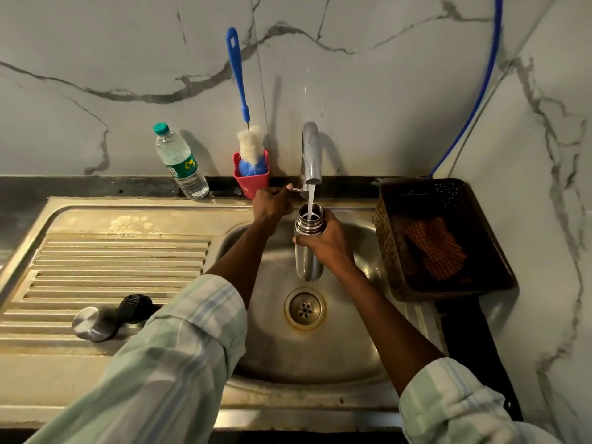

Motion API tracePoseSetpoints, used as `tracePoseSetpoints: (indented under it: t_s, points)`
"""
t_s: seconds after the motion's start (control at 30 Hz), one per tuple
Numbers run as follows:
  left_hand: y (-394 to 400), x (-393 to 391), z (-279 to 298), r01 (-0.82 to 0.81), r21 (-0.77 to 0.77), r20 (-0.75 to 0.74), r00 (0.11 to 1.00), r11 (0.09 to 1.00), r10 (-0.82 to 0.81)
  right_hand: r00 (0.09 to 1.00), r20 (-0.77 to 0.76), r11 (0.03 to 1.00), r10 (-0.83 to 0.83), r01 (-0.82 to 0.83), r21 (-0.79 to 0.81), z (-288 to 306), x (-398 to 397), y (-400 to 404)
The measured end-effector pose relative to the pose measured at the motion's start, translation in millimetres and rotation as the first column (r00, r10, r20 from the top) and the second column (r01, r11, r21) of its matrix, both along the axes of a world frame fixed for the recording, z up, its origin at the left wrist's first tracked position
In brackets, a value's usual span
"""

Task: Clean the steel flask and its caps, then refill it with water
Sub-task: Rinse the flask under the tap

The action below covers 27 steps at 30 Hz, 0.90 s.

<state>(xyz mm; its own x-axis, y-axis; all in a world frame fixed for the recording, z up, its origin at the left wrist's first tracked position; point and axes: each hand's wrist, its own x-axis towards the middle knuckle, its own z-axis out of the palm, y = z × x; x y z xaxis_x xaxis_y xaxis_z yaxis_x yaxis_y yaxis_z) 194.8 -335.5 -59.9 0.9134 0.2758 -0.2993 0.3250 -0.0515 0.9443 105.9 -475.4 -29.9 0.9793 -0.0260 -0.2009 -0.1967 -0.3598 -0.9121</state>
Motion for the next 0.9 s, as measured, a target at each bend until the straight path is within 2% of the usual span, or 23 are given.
tracePoseSetpoints:
  t_s: [0.07, 0.1, 0.17, 0.27, 0.5, 0.6, 0.67, 0.73, 0.8, 0.9]
  points:
    - [-2, -13, 3, -0.081, 0.013, 0.002, 0.997, 0.997, 0.081, 1.0, 0.017, 1.0, -0.017, 0.017, -0.006, -1, 0, 1]
    - [-3, -22, 8, -0.094, -0.032, 0.023, 0.995, 0.995, 0.095, 0.999, 0.033, 1.0, -0.026, 0.027, -0.011, -2, 0, 2]
    - [-6, -45, 18, 0.023, -0.13, 0.088, 0.996, 0.991, -0.012, 0.998, 0.063, 0.999, -0.027, 0.029, -0.025, -3, 0, 3]
    - [-5, -73, 21, 0.224, -0.183, 0.124, 0.971, 0.957, -0.203, 0.999, 0.049, 1.0, -0.003, 0.004, -0.021, -1, 1, 4]
    - [3, -93, 18, 0.279, -0.142, 0.166, 0.952, 0.95, -0.255, 1.0, 0.022, 1.0, 0.021, -0.021, -0.013, 0, -2, 6]
    - [1, -93, 23, 0.246, -0.168, 0.165, 0.962, 0.955, -0.219, 0.998, 0.058, 1.0, 0.01, -0.009, -0.017, 4, -4, 6]
    - [2, -83, 19, 0.161, -0.224, 0.133, 0.982, 0.961, -0.134, 0.997, 0.083, 1.0, -0.004, 0.005, -0.018, 5, -5, 6]
    - [2, -67, 18, 0.08, -0.249, 0.041, 0.997, 0.965, -0.072, 0.996, 0.087, 1.0, -0.009, 0.011, -0.023, 5, -5, 5]
    - [1, -52, 20, 0.03, -0.346, -0.05, 0.997, 0.938, -0.051, 0.997, 0.079, 1.0, 0.001, 0.001, -0.025, 5, -5, 5]
    - [0, -35, 28, 0.008, -0.448, -0.105, 0.993, 0.894, -0.061, 0.997, 0.074, 0.999, 0.009, -0.006, -0.036, 2, -4, 4]
